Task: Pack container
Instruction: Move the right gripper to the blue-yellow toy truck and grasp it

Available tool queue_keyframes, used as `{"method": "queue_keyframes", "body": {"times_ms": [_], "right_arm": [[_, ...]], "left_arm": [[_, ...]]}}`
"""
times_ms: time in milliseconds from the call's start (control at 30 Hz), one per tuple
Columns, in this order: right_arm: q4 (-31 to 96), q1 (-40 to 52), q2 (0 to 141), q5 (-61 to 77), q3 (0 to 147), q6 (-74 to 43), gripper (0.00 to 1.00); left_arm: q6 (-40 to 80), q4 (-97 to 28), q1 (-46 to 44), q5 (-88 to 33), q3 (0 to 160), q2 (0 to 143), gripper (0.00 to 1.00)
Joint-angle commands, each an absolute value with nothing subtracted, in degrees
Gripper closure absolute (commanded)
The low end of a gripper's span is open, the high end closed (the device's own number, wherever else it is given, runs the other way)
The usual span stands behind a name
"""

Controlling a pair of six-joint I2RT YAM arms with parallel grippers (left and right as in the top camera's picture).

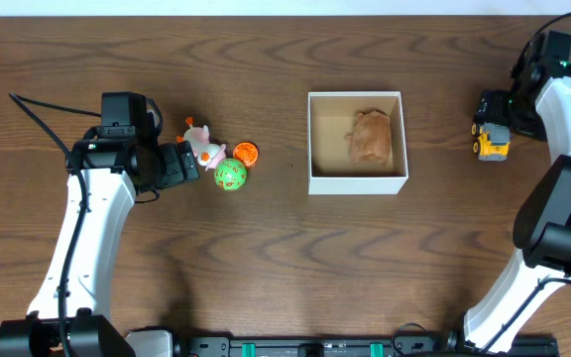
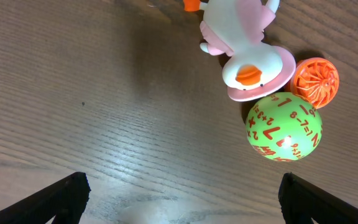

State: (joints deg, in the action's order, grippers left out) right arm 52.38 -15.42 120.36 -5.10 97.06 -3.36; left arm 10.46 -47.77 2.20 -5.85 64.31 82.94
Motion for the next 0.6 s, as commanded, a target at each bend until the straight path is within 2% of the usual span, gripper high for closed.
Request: {"method": "queue_keyframes", "body": {"times_ms": [0,200,300,367,567], "right_arm": [[52.1,-15.7,122.4,-3.9,97.4,-2.0,0.08],[52.2,-15.7,123.5,-0.5,97.4,-2.0,0.33],[52.6,-15.7,123.5,0.8,97.4,-2.0,0.51],[53.6,-15.7,123.5,0.9,97.4,-2.1,0.58],[56.1,-15.6,121.9,0.9,97.4,-3.9,0.59]], "left_arm": [[9.7,-48.0,2.5,-6.0,65.1,83.1,0.02],[9.7,-48.0,2.5,-6.0,65.1,83.1,0.02],[9.7,-48.0,2.5,-6.0,65.1,83.1,0.02],[9.7,-47.9,2.5,-6.0,65.1,83.1,0.02],[9.7,-47.9,2.5,-6.0,65.1,83.1,0.02]]}}
